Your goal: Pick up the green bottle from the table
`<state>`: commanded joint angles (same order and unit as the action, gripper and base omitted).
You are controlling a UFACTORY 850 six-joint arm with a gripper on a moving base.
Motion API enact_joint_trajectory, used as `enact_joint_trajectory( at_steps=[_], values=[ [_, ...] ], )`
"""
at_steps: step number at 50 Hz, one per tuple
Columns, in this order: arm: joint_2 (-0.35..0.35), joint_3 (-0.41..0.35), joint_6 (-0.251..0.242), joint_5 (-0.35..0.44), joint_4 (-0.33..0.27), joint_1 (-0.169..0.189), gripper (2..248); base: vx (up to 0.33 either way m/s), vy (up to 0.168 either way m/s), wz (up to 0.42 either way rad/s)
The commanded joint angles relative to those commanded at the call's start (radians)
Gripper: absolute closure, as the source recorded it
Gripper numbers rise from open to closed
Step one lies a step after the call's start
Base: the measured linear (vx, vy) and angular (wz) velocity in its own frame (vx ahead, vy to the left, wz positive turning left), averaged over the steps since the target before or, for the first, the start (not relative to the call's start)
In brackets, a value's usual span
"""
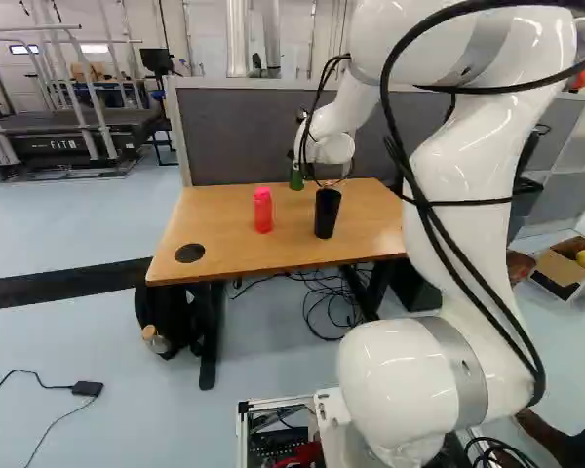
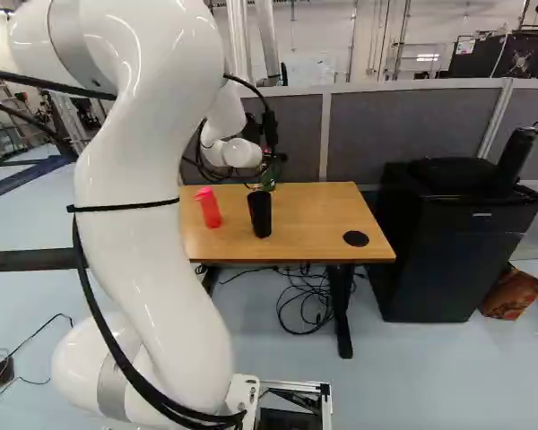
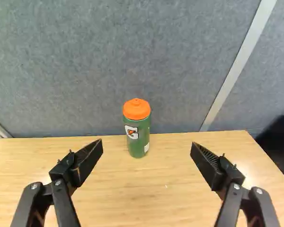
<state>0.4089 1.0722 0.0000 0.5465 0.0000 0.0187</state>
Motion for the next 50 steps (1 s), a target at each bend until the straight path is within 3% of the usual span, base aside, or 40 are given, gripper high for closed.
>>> enact_joint_trajectory(
  at_steps=[38,50],
  values=[
    [0.186,0.218,0.0,-0.001,0.0,-0.02,3,0.0,0.0,0.0],
    [0.223,0.267,0.0,-0.067,0.0,-0.024,3,0.0,0.0,0.0]
  ],
)
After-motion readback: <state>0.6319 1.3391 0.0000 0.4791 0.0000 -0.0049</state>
